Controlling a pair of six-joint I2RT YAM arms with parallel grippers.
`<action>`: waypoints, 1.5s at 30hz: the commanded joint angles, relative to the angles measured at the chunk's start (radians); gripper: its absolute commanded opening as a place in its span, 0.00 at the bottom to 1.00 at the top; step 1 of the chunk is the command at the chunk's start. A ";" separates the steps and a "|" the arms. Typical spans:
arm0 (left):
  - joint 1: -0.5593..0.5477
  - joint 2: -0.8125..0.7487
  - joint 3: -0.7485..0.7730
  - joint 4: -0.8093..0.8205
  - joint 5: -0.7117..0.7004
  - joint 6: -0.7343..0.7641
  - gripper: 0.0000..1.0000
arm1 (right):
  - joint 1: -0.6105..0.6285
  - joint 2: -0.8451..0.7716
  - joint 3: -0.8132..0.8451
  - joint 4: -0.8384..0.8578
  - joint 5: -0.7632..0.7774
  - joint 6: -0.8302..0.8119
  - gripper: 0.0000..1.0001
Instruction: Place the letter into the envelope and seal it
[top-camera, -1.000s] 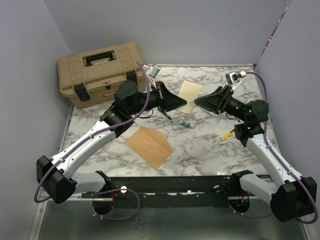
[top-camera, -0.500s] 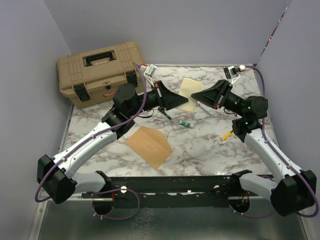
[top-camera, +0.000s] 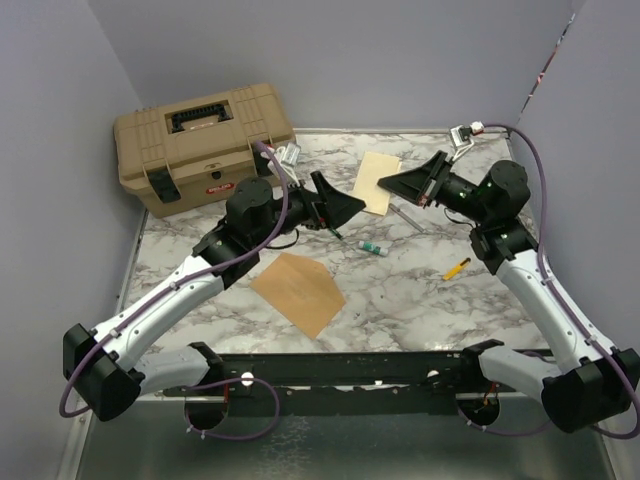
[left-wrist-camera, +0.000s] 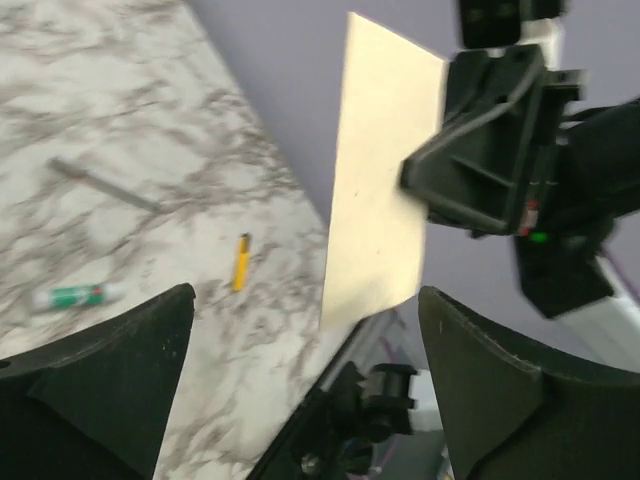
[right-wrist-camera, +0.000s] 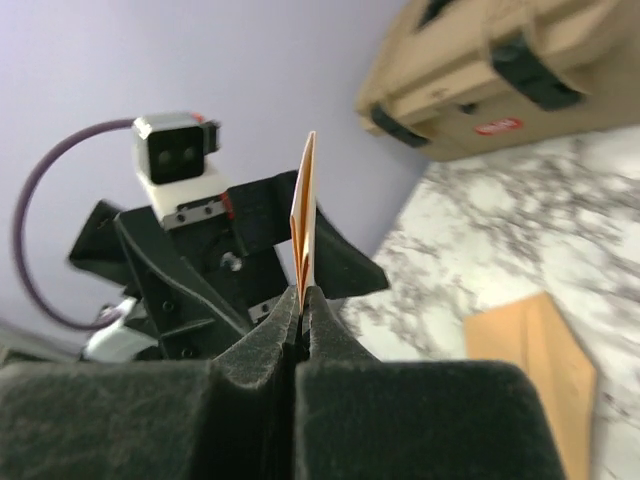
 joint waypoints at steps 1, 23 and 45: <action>0.008 -0.085 -0.112 -0.303 -0.339 0.097 0.97 | 0.007 0.013 0.038 -0.491 0.157 -0.313 0.00; 0.047 -0.142 -0.533 -0.613 -0.594 -0.114 0.65 | 0.237 0.556 0.157 -0.503 0.011 -0.487 0.00; 0.098 0.056 -0.564 -0.587 -0.511 -0.108 0.63 | 0.325 0.965 0.429 -0.745 0.043 -0.928 0.00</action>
